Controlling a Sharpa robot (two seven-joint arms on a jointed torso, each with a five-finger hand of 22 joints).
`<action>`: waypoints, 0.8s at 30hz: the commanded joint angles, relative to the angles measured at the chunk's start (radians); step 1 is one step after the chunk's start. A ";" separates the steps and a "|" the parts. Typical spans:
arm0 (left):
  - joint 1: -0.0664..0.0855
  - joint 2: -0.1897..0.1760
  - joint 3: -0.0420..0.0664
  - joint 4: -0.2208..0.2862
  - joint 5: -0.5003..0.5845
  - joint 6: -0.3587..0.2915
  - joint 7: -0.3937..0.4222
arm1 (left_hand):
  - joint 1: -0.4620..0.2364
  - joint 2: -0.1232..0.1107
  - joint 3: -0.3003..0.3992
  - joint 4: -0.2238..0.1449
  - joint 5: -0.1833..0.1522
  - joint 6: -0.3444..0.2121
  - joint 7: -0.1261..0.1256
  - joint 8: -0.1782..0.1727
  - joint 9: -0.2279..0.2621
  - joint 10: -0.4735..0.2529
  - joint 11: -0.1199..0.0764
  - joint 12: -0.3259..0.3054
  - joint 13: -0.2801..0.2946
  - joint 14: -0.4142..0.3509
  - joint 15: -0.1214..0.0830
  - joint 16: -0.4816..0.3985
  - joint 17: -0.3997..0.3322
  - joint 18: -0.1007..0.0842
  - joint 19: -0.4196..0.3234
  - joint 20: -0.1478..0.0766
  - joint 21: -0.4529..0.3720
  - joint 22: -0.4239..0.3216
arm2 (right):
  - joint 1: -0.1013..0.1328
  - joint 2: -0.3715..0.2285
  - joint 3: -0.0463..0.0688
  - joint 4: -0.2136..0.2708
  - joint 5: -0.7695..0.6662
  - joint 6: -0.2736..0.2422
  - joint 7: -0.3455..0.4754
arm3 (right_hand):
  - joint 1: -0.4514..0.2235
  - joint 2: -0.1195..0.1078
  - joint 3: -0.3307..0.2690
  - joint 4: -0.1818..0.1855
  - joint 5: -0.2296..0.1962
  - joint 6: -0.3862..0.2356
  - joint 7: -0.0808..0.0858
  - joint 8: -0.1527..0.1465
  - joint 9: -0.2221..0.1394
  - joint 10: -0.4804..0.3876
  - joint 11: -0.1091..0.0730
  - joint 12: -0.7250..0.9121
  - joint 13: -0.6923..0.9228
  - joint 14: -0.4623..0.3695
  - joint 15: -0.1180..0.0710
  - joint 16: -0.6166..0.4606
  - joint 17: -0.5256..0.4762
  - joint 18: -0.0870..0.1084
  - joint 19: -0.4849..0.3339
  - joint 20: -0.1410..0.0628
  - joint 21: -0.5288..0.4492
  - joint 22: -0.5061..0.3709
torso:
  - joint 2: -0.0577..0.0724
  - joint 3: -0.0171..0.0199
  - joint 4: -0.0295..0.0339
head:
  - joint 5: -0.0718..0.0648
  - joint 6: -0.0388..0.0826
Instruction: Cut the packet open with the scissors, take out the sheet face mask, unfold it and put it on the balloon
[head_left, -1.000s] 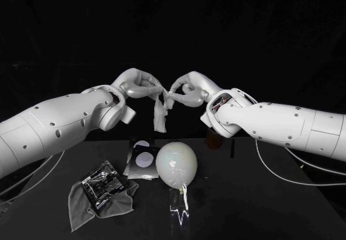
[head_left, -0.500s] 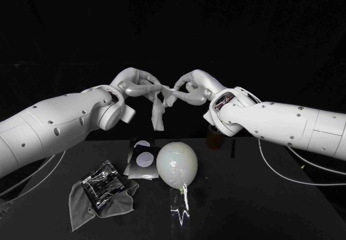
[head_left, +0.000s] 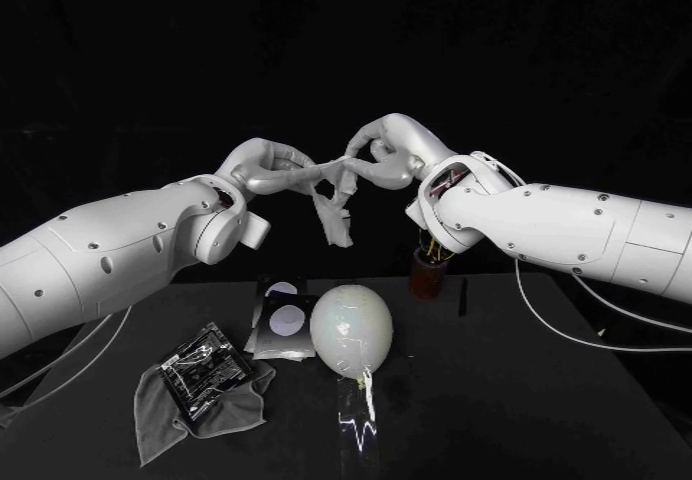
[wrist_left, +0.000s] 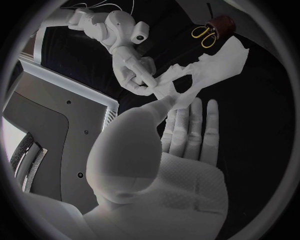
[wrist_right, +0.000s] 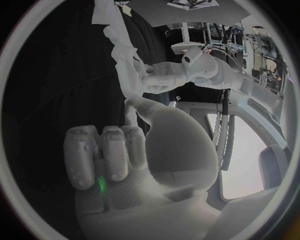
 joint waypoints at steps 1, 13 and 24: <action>-0.001 0.000 -0.002 0.010 0.068 0.012 0.019 | 0.001 0.013 0.006 0.005 0.000 -0.018 -0.011 0.008 0.008 0.028 -0.014 0.010 0.005 0.101 -0.026 -0.012 -0.021 0.050 0.071 -0.014 0.031 0.012 | 0.003 0.002 0.000 0.007 -0.105 0.066 0.016 | 0.009 -0.001 0.005 0.000 0.007 0.009 0.002 0.005 0.004 0.108 -0.003 0.003 0.263 0.108 -0.006 0.003 0.263 -0.006 0.113 -0.002 0.006 0.264 | 0.001 0.0001 0.0011 | 0.000 0.001; -0.006 0.001 -0.008 0.007 0.173 0.022 0.030 | 0.009 0.033 0.011 0.030 -0.001 -0.096 -0.016 0.061 0.077 0.039 -0.025 -0.023 -0.005 0.427 -0.069 -0.114 -0.090 0.086 0.316 -0.076 0.031 -0.025 | 0.006 0.000 -0.001 0.027 -0.161 0.037 -0.020 | 0.010 -0.001 0.005 0.000 0.007 0.009 0.002 0.006 0.004 0.108 -0.003 0.003 0.263 0.108 -0.006 0.003 0.263 -0.006 0.113 -0.002 0.006 0.264 | 0.002 0.0007 0.0020 | 0.001 0.009; -0.010 -0.009 -0.008 0.009 0.289 0.110 0.044 | 0.001 0.025 0.001 0.061 -0.001 -0.137 -0.013 0.092 0.100 0.070 -0.029 -0.009 0.005 0.471 -0.077 -0.099 -0.071 0.081 0.385 -0.094 0.021 -0.041 | 0.006 -0.006 -0.001 0.040 -0.116 0.009 -0.036 | 0.010 -0.001 0.005 0.000 0.007 0.009 0.002 0.006 0.004 0.108 -0.003 0.003 0.263 0.108 -0.006 0.003 0.263 -0.006 0.113 -0.002 0.006 0.264 | 0.001 0.0014 0.0016 | -0.001 0.009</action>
